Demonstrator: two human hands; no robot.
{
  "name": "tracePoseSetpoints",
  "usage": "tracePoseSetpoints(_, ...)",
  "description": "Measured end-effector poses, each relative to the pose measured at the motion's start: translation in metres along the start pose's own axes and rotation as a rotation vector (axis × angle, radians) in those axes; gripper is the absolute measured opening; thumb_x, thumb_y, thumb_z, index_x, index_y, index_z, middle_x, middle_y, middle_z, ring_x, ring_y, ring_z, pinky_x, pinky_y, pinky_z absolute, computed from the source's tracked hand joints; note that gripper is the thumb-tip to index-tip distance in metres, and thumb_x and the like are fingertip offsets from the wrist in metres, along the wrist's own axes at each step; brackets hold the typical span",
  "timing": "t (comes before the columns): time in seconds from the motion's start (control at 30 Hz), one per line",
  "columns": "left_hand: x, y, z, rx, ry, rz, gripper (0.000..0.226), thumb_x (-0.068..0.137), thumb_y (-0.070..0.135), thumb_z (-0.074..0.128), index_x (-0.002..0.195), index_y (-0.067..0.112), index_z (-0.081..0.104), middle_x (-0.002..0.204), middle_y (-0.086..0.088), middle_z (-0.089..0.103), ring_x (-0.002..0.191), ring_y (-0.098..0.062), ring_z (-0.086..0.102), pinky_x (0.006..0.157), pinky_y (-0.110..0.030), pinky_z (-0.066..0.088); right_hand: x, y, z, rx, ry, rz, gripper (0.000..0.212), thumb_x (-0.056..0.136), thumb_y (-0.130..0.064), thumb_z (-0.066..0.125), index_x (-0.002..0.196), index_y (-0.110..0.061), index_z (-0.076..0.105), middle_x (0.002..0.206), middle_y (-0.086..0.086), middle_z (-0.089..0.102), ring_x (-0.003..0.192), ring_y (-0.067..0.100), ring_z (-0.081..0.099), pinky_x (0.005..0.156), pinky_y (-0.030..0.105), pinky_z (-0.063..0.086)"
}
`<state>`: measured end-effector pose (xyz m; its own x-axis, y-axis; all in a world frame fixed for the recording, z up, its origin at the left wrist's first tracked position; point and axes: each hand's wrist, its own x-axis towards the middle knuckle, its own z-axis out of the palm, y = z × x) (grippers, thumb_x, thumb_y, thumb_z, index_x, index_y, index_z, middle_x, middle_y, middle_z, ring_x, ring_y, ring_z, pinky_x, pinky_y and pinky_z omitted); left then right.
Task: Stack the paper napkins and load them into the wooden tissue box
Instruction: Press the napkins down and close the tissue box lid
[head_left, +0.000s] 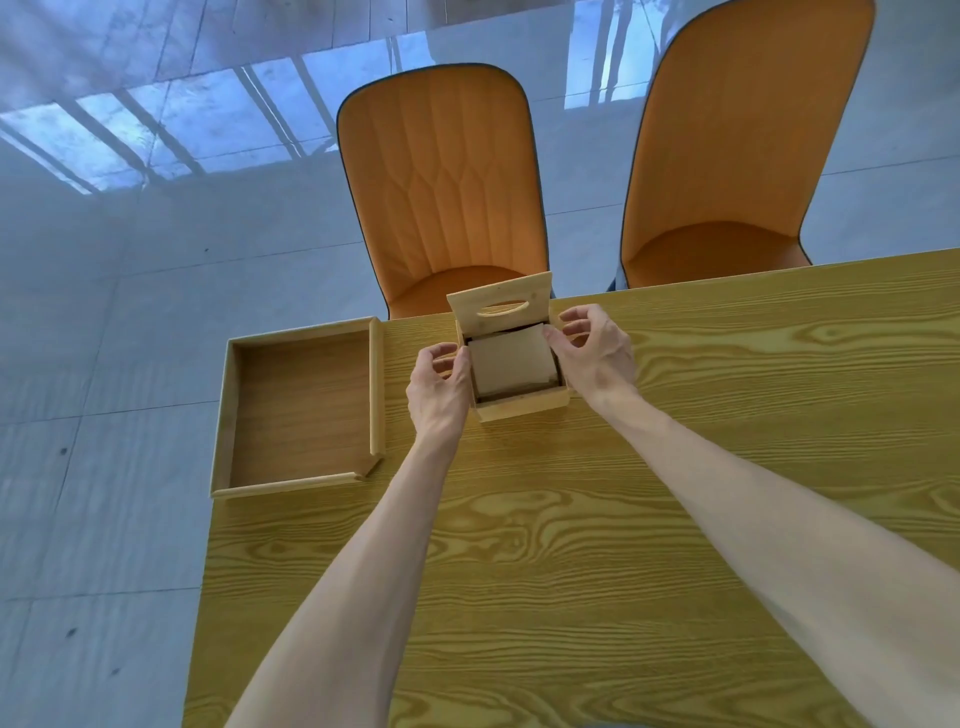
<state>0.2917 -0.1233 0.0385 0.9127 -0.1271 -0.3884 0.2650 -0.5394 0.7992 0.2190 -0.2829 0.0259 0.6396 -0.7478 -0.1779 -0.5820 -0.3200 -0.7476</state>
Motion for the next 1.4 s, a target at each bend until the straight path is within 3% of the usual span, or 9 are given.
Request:
tracePoseSetpoints(0.13, 0.004, 0.011, -0.008, -0.076, -0.018, 0.018, 0.034, 0.095, 0.053, 0.05, 0.112, 0.025, 0.06, 0.113, -0.003, 0.069, 0.104, -0.022, 0.066, 0.09, -0.044, 0.056, 0.006, -0.013, -0.023, 0.142, 0.009, 0.021, 0.041, 0.096, -0.049, 0.051, 0.115, -0.014, 0.061, 0.106, 0.003, 0.068, 0.092, 0.017, 0.065, 0.079, 0.035, 0.058)
tracePoseSetpoints(0.23, 0.006, 0.031, -0.015, -0.168, -0.01, -0.007, 0.047, 0.096, 0.058, 0.041, 0.117, 0.022, 0.063, 0.112, 0.0, 0.067, 0.106, -0.019, 0.064, 0.096, -0.046, 0.053, 0.016, -0.032, -0.038, 0.21, -0.048, 0.066, 0.05, 0.097, -0.053, 0.043, 0.116, -0.011, 0.062, 0.105, 0.001, 0.065, 0.095, 0.017, 0.062, 0.082, 0.03, 0.054)
tracePoseSetpoints(0.37, 0.004, 0.048, -0.019, -0.232, -0.07, -0.086, 0.059, 0.097, 0.062, 0.033, 0.127, 0.02, 0.061, 0.131, -0.005, 0.059, 0.115, -0.023, 0.058, 0.099, -0.045, 0.049, 0.022, -0.055, -0.046, 0.309, -0.22, 0.22, 0.078, 0.094, -0.066, 0.033, 0.126, 0.001, 0.058, 0.127, 0.02, 0.06, 0.114, 0.034, 0.059, 0.097, 0.049, 0.051)
tracePoseSetpoints(0.53, -0.003, 0.049, -0.019, -0.206, -0.212, -0.189, 0.075, 0.09, 0.073, 0.033, 0.144, 0.023, 0.047, 0.152, -0.009, 0.044, 0.134, -0.033, 0.046, 0.101, -0.048, 0.042, 0.015, -0.06, -0.045, 0.402, -0.473, 0.365, 0.087, 0.086, -0.078, 0.032, 0.151, -0.019, 0.035, 0.158, 0.011, 0.031, 0.141, 0.035, 0.035, 0.109, 0.059, 0.032)
tracePoseSetpoints(0.77, -0.001, 0.044, -0.017, -0.186, -0.279, -0.274, 0.086, 0.082, 0.082, 0.036, 0.149, 0.028, 0.04, 0.154, -0.01, 0.041, 0.13, -0.036, 0.047, 0.093, -0.045, 0.038, 0.013, -0.051, -0.043, 0.399, -0.549, 0.409, 0.092, 0.081, -0.082, 0.037, 0.152, -0.023, 0.031, 0.159, 0.015, 0.027, 0.142, 0.038, 0.031, 0.11, 0.06, 0.029)
tracePoseSetpoints(0.97, -0.002, 0.036, -0.018, -0.211, -0.314, -0.314, 0.093, 0.078, 0.085, 0.039, 0.15, 0.027, 0.037, 0.152, -0.014, 0.042, 0.133, -0.039, 0.045, 0.107, -0.051, 0.036, 0.011, -0.041, -0.044, 0.444, -0.557, 0.392, 0.091, 0.081, -0.079, 0.044, 0.151, -0.022, 0.033, 0.158, 0.015, 0.029, 0.14, 0.038, 0.034, 0.109, 0.06, 0.032)
tracePoseSetpoints(1.07, -0.008, 0.031, -0.018, -0.235, -0.336, -0.302, 0.091, 0.078, 0.083, 0.041, 0.15, 0.027, 0.037, 0.152, -0.015, 0.043, 0.134, -0.037, 0.046, 0.112, -0.054, 0.035, 0.006, -0.036, -0.045, 0.467, -0.557, 0.374, 0.091, 0.081, -0.076, 0.048, 0.151, -0.021, 0.032, 0.158, 0.016, 0.03, 0.14, 0.037, 0.036, 0.108, 0.059, 0.034)
tracePoseSetpoints(1.3, -0.027, 0.018, -0.027, -0.334, -0.331, -0.262, 0.072, 0.087, 0.066, 0.053, 0.145, 0.025, 0.044, 0.144, -0.012, 0.052, 0.117, -0.024, 0.054, 0.103, -0.044, 0.043, -0.012, -0.017, -0.05, 0.544, -0.609, 0.321, 0.087, 0.083, -0.069, 0.056, 0.152, -0.022, 0.03, 0.159, 0.013, 0.028, 0.142, 0.034, 0.032, 0.111, 0.056, 0.034)
tracePoseSetpoints(1.4, -0.032, 0.013, -0.029, -0.355, -0.316, -0.266, 0.066, 0.089, 0.058, 0.057, 0.143, 0.022, 0.048, 0.132, -0.007, 0.06, 0.117, -0.023, 0.056, 0.107, -0.046, 0.044, -0.019, -0.011, -0.051, 0.571, -0.619, 0.306, 0.085, 0.084, -0.065, 0.058, 0.15, -0.018, 0.033, 0.158, 0.012, 0.03, 0.143, 0.032, 0.031, 0.112, 0.056, 0.034)
